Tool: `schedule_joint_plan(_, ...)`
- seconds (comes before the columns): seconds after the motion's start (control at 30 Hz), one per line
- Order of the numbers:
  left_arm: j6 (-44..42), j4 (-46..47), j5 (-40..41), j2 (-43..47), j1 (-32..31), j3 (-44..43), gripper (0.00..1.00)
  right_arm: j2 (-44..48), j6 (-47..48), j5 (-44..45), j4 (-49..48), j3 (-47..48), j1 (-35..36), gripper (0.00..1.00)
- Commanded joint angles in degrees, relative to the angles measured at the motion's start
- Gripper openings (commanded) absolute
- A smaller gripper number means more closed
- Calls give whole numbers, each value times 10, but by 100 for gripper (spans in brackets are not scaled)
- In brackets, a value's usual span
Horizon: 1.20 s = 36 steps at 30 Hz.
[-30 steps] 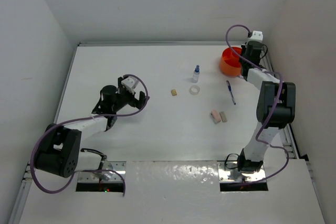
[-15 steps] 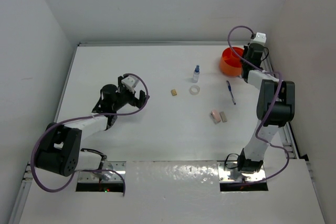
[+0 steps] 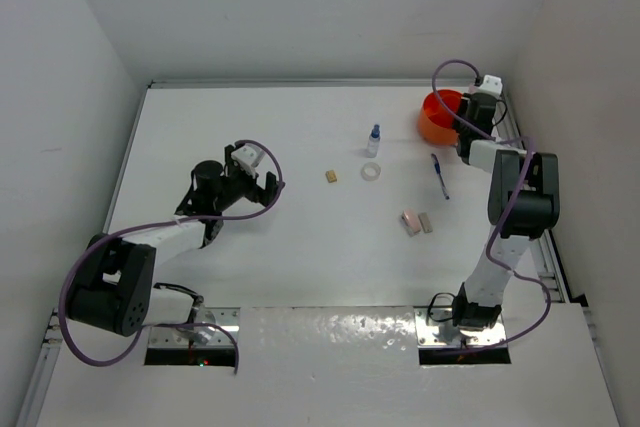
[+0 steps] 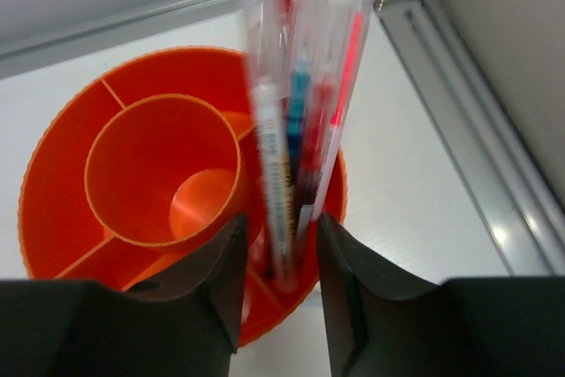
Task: Sort the stationery into containers
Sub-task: Place the pen in the storage box, then move the pen to the center of the board.
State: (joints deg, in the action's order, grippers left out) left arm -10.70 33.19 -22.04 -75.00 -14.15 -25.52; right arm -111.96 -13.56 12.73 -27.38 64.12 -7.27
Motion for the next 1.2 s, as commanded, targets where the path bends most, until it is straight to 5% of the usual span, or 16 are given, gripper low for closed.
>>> schedule_joint_plan(0.0,-6,15,-4,2,7,-16,98,28,-7,-16,-12,1,-1,39)
schedule_joint_plan(0.37,-8,21,-5,7,6,-12,98,142,-29,-17,61,-37,7,57)
schedule_joint_plan(0.47,-8,22,-5,11,7,-9,98,154,-24,-2,163,-22,7,63)
schedule_joint_plan(0.53,-7,24,-4,12,6,-7,98,148,-14,6,220,-8,2,46)
schedule_joint_plan(0.6,-6,25,-3,13,7,-7,98,136,-6,-12,287,4,-14,4)
schedule_joint_plan(0.63,-6,25,-3,12,7,-7,98,127,-19,-37,313,8,-33,2)
schedule_joint_plan(0.8,-6,23,-5,10,7,-9,98,109,-143,-96,358,21,-87,16)
schedule_joint_plan(0.97,-9,17,-8,7,5,-12,98,91,-211,-30,311,25,-88,41)
schedule_joint_plan(1.17,-5,18,-8,12,6,-9,98,23,-297,63,318,88,-100,36)
